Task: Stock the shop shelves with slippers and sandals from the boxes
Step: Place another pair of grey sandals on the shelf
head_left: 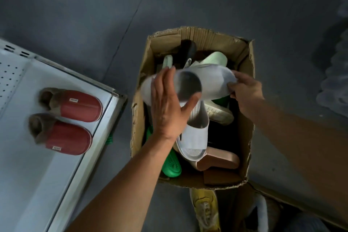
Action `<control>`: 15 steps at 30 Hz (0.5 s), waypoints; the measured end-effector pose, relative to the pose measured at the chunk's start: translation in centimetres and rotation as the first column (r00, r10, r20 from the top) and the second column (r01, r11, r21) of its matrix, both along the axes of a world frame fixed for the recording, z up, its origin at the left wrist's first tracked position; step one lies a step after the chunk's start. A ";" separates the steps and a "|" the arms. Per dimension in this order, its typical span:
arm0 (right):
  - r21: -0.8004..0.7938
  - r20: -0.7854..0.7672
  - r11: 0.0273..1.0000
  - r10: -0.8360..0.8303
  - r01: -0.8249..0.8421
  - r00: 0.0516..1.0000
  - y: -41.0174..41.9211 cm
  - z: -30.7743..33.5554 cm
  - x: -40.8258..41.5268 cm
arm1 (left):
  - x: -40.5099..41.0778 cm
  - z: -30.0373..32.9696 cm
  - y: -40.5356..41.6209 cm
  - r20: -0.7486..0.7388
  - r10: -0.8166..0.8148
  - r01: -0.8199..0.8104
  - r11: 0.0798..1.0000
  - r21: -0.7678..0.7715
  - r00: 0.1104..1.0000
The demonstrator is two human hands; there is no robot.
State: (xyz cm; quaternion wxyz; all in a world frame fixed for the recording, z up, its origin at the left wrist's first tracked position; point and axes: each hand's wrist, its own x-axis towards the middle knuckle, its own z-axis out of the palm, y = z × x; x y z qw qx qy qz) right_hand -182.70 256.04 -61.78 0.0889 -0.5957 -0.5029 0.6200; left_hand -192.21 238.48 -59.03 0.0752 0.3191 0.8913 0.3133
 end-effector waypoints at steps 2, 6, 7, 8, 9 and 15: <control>-0.027 -0.062 0.995 0.098 -0.099 0.993 -0.2 1.5 -0.9 | -1.5 1.2 0.6 -0.030 -0.096 0.092 0.990 -0.111 0.995; -0.016 -0.168 0.978 0.202 -0.207 0.965 -2.2 3.3 -3.0 | -4.1 1.0 -0.2 0.280 0.019 0.002 0.997 -0.076 0.960; -0.016 -0.184 0.977 0.206 -0.213 0.961 -2.6 3.5 -3.4 | -4.5 1.1 -0.8 0.350 0.100 -0.096 0.995 -0.030 0.931; -0.019 -0.196 0.975 0.213 -0.220 0.957 -3.1 3.5 -3.7 | -4.6 1.3 -1.4 0.362 0.169 -0.177 0.984 -0.011 0.917; -0.014 -0.207 0.973 0.221 -0.228 0.953 -3.6 3.6 -4.0 | -4.7 1.6 -2.1 0.314 0.228 -0.237 0.971 -0.009 0.922; 0.018 -0.197 0.966 0.255 -0.257 0.947 -7.2 3.9 -5.6 | -2.6 2.7 -5.8 0.283 0.354 -0.367 0.930 -0.005 0.891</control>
